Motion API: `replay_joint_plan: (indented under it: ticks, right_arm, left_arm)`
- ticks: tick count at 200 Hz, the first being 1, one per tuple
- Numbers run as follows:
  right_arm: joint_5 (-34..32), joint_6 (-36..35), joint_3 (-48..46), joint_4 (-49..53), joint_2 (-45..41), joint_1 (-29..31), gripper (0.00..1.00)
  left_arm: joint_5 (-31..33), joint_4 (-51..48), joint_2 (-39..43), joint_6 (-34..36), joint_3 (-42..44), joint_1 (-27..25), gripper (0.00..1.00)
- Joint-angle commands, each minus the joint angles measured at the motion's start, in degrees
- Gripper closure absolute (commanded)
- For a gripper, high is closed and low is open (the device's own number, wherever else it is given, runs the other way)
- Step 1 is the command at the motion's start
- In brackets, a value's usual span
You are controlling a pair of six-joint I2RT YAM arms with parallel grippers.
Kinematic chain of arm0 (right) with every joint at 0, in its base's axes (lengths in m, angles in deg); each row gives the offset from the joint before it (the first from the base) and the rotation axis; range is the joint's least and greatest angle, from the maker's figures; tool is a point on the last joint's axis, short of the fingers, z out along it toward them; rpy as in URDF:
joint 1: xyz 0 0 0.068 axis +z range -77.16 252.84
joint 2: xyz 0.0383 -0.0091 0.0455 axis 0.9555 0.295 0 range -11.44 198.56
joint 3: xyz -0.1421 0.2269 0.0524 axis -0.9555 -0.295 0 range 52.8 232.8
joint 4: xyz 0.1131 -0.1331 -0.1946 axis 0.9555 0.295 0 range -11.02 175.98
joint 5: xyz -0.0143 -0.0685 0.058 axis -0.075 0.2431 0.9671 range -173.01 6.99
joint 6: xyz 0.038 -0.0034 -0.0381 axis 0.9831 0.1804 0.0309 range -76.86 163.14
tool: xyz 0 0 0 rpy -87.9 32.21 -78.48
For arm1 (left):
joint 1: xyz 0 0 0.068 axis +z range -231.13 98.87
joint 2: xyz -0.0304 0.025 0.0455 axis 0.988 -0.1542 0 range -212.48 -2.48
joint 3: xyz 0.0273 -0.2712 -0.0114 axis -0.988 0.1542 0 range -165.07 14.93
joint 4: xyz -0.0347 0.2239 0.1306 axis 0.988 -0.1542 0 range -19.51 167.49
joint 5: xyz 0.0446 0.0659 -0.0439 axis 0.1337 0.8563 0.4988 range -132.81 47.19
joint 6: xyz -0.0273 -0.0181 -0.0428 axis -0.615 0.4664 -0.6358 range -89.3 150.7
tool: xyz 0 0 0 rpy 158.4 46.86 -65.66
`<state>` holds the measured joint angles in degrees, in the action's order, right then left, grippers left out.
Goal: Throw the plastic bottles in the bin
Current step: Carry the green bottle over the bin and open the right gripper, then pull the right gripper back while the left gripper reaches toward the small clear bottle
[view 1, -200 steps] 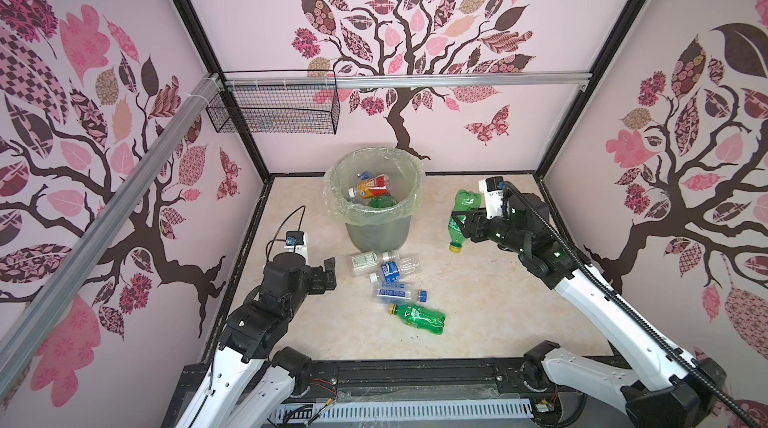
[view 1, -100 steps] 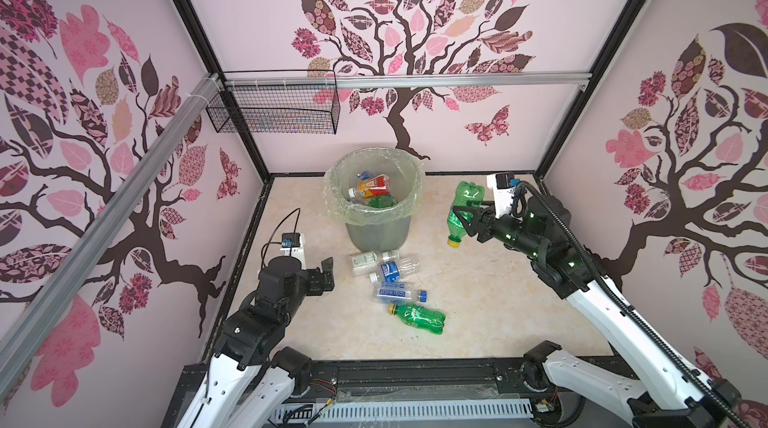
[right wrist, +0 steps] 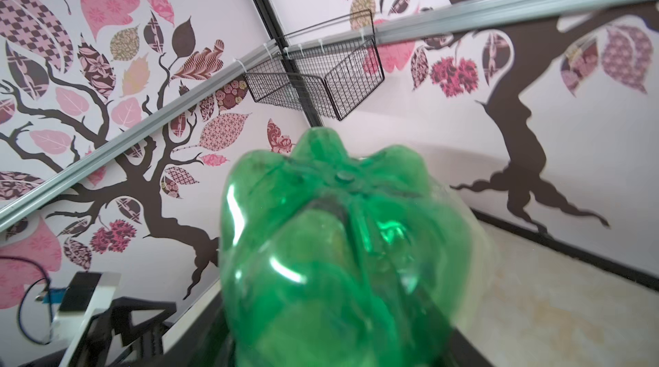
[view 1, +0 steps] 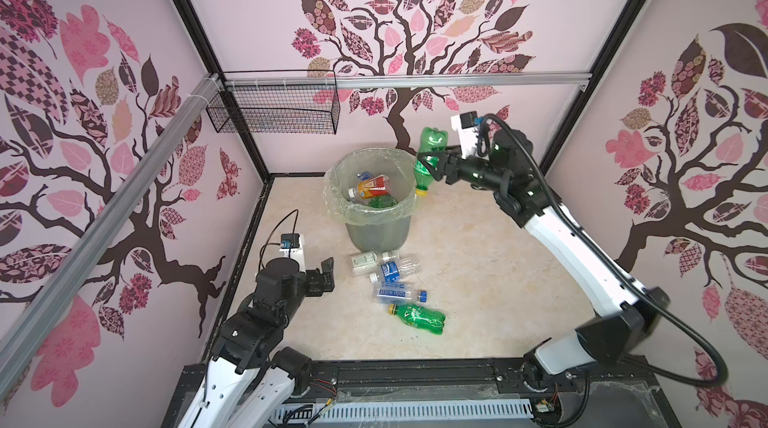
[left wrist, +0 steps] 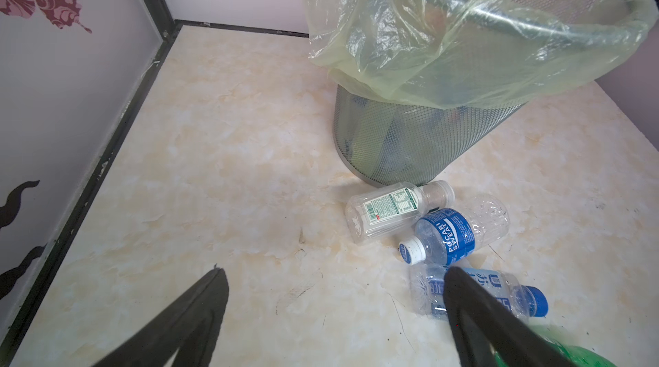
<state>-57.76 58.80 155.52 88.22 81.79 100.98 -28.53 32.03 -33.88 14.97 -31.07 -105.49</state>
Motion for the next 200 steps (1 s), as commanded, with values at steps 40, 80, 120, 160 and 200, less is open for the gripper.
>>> replay_joint_plan:
  ticks: [40,80,120,160,200]
  right_arm:
    - [-2.24,-1.25,15.67,12.53,11.96,4.49,0.09]
    - [-8.05,-3.46,3.26,12.48,-1.36,4.12,0.05]
    - [-12.87,-3.81,-12.56,8.92,-17.40,2.78,0.00]
    - [-15.56,-1.25,-23.09,13.58,-27.06,-3.92,0.01]
    - [-20.85,-3.66,-31.32,17.10,-32.09,-6.10,0.00]
  left_arm:
    - [-5.16,2.05,-0.27,1.31,1.23,0.28,0.02]
    - [-9.05,2.55,-4.41,2.07,0.31,0.28,0.02]
    - [-12.37,3.63,-8.93,1.73,-0.40,0.27,0.03]
    - [-10.69,2.15,-13.99,-0.48,-1.98,0.19,0.07]
    - [-15.50,5.31,-18.21,-4.57,0.11,0.10,0.08]
